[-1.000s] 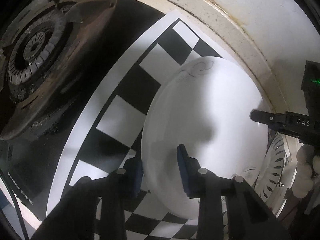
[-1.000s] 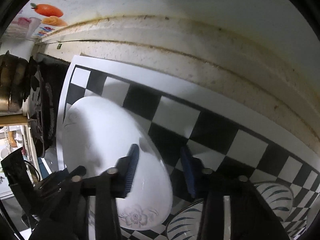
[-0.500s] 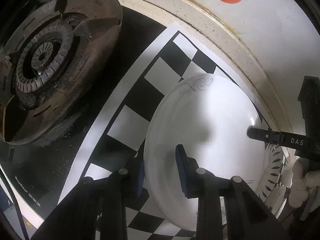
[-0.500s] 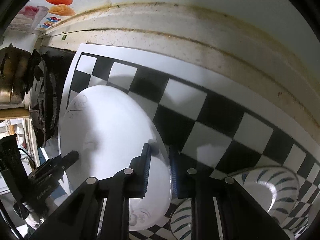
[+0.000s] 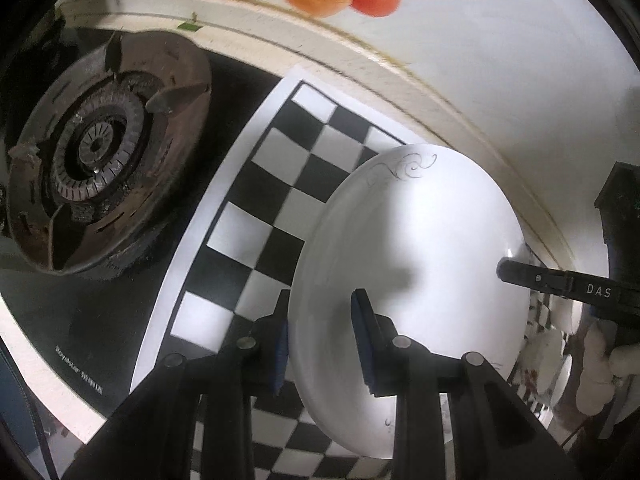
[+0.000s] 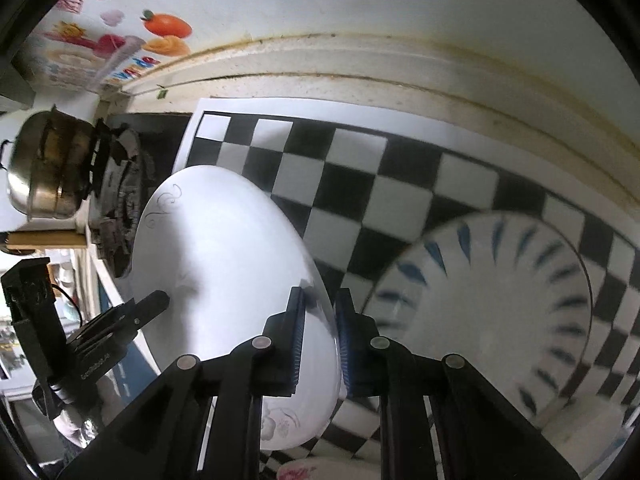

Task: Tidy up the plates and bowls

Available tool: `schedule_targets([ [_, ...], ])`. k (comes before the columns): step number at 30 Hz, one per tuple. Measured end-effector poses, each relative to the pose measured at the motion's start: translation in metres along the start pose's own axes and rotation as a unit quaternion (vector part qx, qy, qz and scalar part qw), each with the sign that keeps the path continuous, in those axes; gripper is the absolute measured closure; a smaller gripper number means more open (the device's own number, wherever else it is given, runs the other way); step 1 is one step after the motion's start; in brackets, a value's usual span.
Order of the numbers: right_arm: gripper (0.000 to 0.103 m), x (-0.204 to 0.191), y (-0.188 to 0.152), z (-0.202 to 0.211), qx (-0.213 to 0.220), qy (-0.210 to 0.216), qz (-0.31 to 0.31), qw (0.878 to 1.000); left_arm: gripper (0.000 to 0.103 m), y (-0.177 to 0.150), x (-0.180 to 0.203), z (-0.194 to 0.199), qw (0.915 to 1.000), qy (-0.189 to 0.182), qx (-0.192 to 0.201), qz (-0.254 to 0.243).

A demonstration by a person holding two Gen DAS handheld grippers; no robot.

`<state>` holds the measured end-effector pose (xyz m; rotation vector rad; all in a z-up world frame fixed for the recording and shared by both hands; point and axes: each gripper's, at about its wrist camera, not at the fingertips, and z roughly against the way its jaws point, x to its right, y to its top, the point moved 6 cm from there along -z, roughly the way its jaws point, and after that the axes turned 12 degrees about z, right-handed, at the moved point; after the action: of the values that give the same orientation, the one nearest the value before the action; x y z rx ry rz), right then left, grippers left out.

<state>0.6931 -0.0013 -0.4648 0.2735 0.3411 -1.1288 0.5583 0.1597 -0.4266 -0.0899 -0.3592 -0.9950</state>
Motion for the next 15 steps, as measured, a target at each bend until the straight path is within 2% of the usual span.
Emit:
schedule_targets([
  [6,0.086,-0.002,-0.044,0.042,0.031,-0.002,-0.014,0.999,0.077,-0.023,0.010,0.032,0.9992,-0.008,0.002,-0.038],
  [15,0.086,0.007,-0.143,0.091,0.056,-0.003,-0.037,0.998,0.077,-0.076,0.025,0.060,0.9959,-0.024,-0.013,-0.086],
])
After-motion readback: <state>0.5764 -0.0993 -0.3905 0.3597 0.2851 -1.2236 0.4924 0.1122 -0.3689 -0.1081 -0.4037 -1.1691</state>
